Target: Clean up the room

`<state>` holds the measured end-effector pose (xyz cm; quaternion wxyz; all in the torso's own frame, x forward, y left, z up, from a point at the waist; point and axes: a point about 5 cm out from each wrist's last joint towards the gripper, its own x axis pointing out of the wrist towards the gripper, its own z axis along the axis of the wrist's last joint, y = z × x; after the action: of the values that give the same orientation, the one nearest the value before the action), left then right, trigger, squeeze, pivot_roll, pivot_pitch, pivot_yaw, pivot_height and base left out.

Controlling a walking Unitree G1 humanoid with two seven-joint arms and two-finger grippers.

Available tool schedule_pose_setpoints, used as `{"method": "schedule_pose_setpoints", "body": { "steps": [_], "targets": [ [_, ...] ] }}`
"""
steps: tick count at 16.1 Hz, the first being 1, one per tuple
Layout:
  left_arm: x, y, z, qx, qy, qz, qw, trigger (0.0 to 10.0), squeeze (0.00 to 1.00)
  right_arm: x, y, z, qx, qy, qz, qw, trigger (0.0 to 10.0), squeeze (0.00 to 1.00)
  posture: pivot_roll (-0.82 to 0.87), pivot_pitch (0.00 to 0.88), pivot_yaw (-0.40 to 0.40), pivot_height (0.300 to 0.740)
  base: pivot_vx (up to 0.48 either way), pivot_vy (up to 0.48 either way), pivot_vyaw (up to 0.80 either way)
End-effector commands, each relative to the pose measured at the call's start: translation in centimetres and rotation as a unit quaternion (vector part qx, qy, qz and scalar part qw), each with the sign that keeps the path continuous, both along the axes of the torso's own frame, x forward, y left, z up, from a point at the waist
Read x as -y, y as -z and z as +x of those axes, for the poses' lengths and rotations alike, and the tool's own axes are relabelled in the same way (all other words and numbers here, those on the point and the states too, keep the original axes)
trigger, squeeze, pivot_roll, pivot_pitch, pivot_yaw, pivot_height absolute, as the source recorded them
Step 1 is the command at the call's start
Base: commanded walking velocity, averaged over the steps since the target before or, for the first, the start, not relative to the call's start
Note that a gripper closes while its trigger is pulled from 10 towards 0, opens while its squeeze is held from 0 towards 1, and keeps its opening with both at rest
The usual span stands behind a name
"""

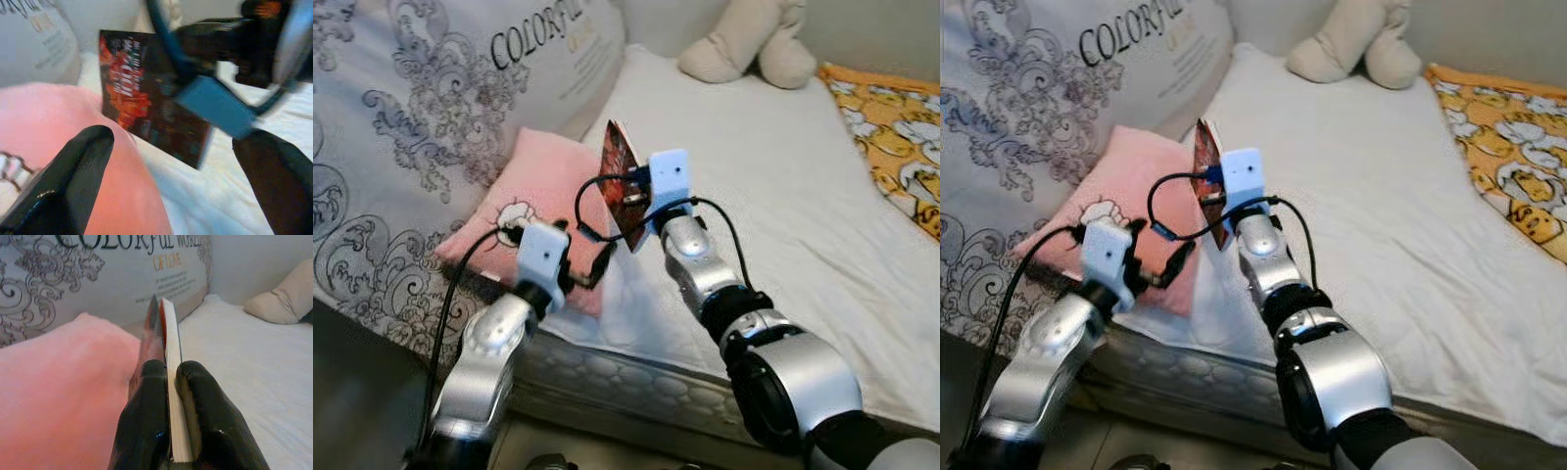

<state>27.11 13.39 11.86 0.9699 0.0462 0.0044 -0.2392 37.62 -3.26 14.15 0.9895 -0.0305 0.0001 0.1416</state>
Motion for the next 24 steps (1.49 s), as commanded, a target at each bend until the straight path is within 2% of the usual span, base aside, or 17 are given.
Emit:
{"method": "schedule_pose_setpoints", "body": {
  "steps": [1,3,4,7,9,10,11,13,14,17,21,24],
  "targets": [
    [0.7,-0.5,-0.5,-0.004,0.033,-0.017,0.999,10.0,0.00,-0.5,-0.6,0.2,0.003,-0.002,-0.009,1.000,0.0,0.00,0.24,0.008,-0.066,0.740,0.000,0.000,0.00],
    [1.3,-0.9,-2.0,-0.014,0.084,-0.030,0.996,10.0,0.00,-1.1,-1.2,0.3,0.011,0.001,-0.015,1.000,0.0,0.00,0.27,0.022,-0.066,0.740,0.000,0.000,0.00],
    [0.9,-1.1,-2.7,-0.019,0.091,-0.026,0.995,10.0,0.00,-0.9,-1.4,0.5,0.011,0.013,-0.006,1.000,0.0,0.00,0.29,0.033,-0.062,0.740,0.000,0.000,0.00],
    [-0.5,-1.6,-4.2,-0.027,0.081,-0.009,0.996,10.0,0.00,0.2,-1.1,0.7,-0.010,0.057,0.038,0.998,0.0,0.00,0.34,0.066,-0.049,0.740,0.000,0.000,0.00],
    [-1.7,-2.1,-4.9,-0.031,0.064,-0.004,0.997,10.0,0.00,1.8,0.3,0.4,-0.031,0.119,0.076,0.990,0.0,0.00,0.35,0.078,-0.050,0.740,0.000,0.000,0.00],
    [-1.7,-2.2,-5.1,-0.034,0.062,-0.005,0.997,10.0,0.00,1.7,1.2,0.0,-0.043,0.122,0.079,0.989,0.0,0.00,0.35,0.080,-0.051,0.740,0.000,0.000,0.00],
    [-1.7,-2.2,-5.2,-0.035,0.061,-0.006,0.998,10.0,0.00,1.6,1.7,-0.3,-0.054,0.120,0.082,0.988,0.0,0.00,0.35,0.080,-0.052,0.740,0.000,0.000,0.00],
    [-1.4,-2.2,-5.5,-0.041,0.063,-0.009,0.997,10.0,0.00,1.4,4.3,-1.6,-0.110,0.130,0.101,0.980,0.0,0.00,0.34,0.084,-0.050,0.740,0.000,0.000,0.00],
    [-1.2,-2.2,-5.6,-0.043,0.068,-0.009,0.997,10.0,0.00,1.8,5.6,-2.1,-0.139,0.147,0.113,0.973,0.0,0.00,0.34,0.084,-0.048,0.740,0.000,0.000,0.00],
    [-1.2,-2.3,-5.5,-0.045,0.073,-0.006,0.996,10.0,0.00,2.6,7.6,-3.1,-0.183,0.165,0.117,0.962,0.0,0.00,0.33,0.086,-0.040,0.740,0.000,0.000,0.00],
    [-1.3,-2.4,-5.3,-0.047,0.077,-0.003,0.996,10.0,0.00,3.0,9.3,-4.2,-0.215,0.173,0.103,0.956,0.0,0.00,0.32,0.085,-0.030,0.740,0.000,0.000,0.00],
    [-1.3,-2.3,-5.2,-0.048,0.078,-0.001,0.996,10.0,0.00,2.8,9.8,-4.6,-0.222,0.174,0.099,0.954,0.0,0.00,0.32,0.087,-0.028,0.740,0.000,0.000,0.00]
  ]
}}
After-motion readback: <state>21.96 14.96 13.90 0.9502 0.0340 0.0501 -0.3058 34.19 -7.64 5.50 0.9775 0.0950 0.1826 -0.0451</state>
